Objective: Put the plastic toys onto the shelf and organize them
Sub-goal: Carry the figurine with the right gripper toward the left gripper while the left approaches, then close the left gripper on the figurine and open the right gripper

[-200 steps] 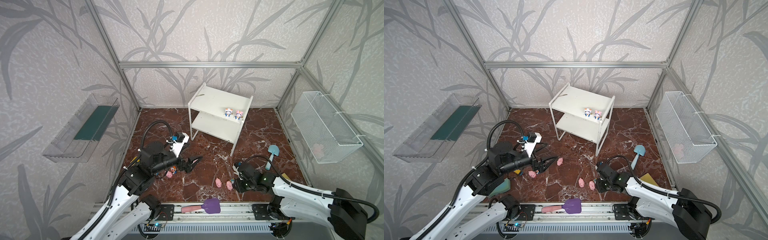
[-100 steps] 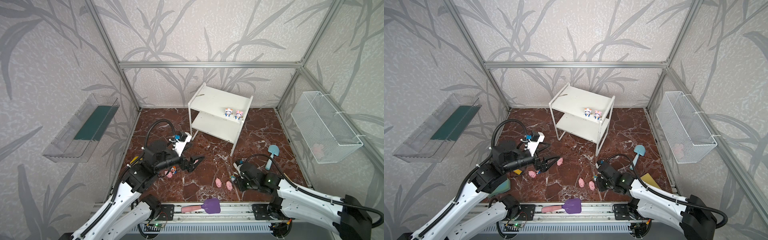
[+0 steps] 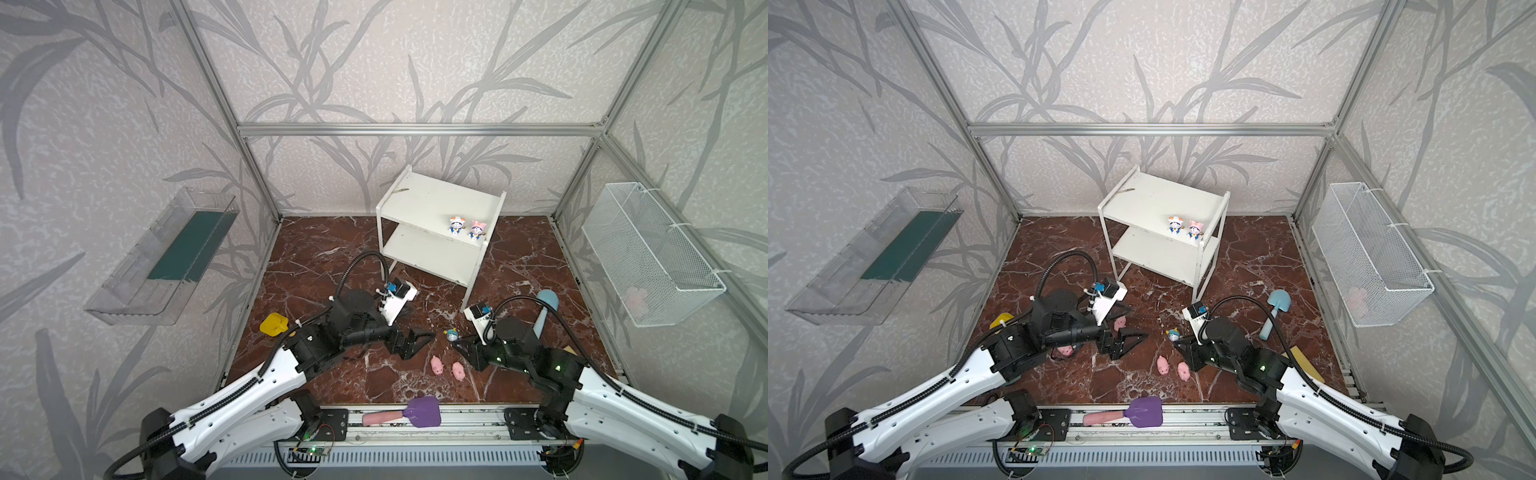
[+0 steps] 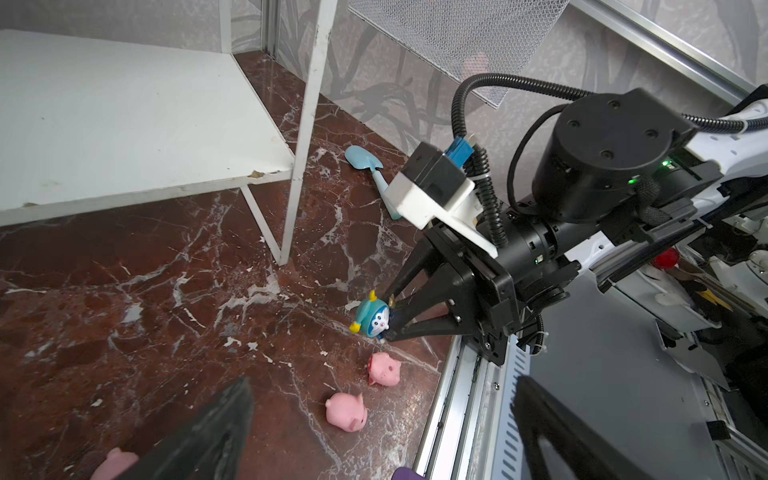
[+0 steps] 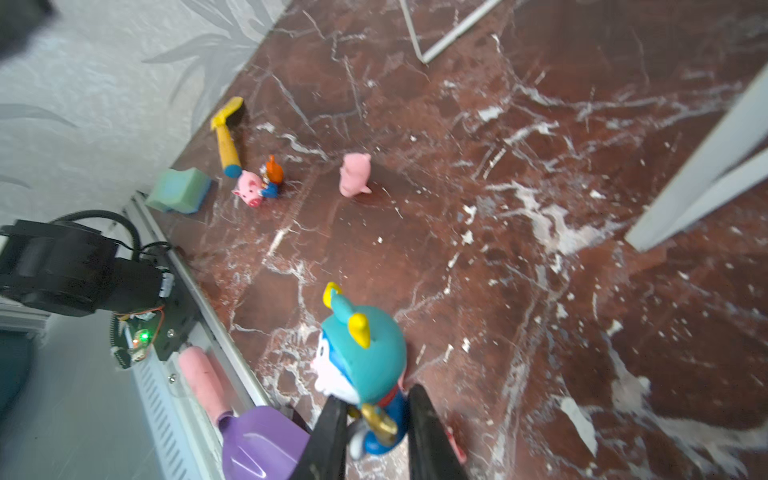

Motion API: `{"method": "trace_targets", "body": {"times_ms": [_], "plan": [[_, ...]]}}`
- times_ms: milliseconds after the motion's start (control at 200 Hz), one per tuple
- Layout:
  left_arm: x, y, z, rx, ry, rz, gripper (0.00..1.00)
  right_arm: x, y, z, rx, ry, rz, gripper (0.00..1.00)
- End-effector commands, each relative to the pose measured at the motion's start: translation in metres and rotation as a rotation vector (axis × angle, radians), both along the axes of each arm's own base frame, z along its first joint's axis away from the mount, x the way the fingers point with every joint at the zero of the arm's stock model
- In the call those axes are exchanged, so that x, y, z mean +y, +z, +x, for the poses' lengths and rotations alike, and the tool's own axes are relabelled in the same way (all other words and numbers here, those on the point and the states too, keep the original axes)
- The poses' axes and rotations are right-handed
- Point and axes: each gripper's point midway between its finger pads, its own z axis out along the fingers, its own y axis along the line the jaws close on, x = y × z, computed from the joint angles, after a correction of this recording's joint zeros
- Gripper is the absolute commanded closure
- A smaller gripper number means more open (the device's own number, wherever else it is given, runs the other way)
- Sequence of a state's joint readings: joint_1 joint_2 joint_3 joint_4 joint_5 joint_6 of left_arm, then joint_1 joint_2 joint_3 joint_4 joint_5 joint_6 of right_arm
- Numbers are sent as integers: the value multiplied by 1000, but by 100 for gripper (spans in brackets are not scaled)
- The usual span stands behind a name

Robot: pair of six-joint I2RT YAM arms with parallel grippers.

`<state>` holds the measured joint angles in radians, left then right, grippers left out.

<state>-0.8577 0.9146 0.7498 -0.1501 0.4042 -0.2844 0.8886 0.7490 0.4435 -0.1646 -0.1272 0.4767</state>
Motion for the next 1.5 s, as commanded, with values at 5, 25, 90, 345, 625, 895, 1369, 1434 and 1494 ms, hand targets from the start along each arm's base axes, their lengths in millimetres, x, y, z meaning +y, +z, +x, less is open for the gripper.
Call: {"method": "trace_targets", "body": {"times_ms": [5,25,90,345,625,895,1369,1434,1494], "plan": [[-10,6,11,27,74,-79,3,23,50,4,-117,57,147,81],[-12,5,11,31,80,-81,3,25,53,5,-121,58,154,82],[-15,-1,14,48,102,-83,6,31,60,5,-135,66,180,82],[-21,-13,20,94,150,-103,21,48,76,3,-178,60,219,83],[-23,-19,18,122,145,-99,40,53,91,2,-242,25,259,83],[-21,-21,18,126,156,-95,60,47,97,6,-286,-30,257,84],[-24,-17,19,123,149,-117,66,45,101,11,-312,-73,274,84],[-25,-16,19,121,150,-119,71,46,101,11,-310,-72,273,84],[-26,-14,20,118,146,-123,74,47,100,11,-310,-70,272,83]]}}
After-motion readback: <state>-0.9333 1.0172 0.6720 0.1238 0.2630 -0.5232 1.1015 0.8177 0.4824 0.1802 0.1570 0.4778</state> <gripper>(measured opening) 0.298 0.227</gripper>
